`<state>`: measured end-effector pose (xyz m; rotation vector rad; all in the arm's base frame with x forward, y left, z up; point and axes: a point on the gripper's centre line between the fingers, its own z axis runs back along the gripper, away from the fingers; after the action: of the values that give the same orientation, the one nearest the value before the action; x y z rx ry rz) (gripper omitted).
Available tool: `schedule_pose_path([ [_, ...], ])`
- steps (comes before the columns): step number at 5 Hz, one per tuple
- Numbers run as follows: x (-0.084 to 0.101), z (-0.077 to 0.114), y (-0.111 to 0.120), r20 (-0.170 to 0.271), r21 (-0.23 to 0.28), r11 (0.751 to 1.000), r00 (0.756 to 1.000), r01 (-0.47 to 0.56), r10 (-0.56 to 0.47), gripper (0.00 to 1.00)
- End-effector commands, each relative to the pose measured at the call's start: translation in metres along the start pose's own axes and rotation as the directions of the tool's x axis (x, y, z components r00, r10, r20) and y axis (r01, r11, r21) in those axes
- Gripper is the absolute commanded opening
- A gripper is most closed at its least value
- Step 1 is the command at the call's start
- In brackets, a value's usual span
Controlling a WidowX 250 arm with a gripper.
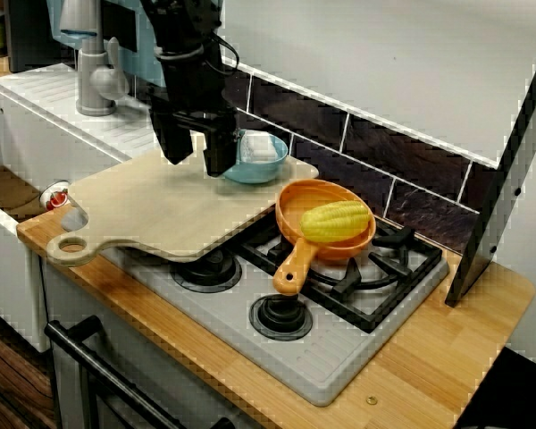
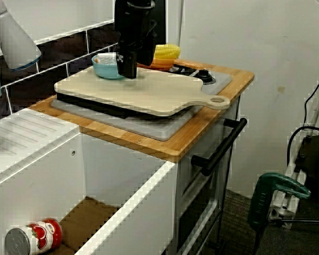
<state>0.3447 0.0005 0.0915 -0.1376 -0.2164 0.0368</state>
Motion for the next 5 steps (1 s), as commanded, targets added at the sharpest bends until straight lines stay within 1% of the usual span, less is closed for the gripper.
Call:
schedule_pose_path([
  [1,0.008,0.045,0.018,0.101,-0.040,0.998,0.994,-0.040,0.044,1.00],
  [2,0.012,0.050,0.020,0.119,-0.048,0.997,0.991,-0.059,0.064,1.00],
  [3,0.015,0.045,0.017,0.158,-0.052,0.993,0.981,-0.103,0.110,1.00],
  [4,0.020,0.041,0.015,0.187,-0.057,0.987,0.970,-0.148,0.156,1.00],
  [5,0.028,0.040,0.015,0.188,-0.073,0.982,0.964,-0.175,0.186,1.00],
])
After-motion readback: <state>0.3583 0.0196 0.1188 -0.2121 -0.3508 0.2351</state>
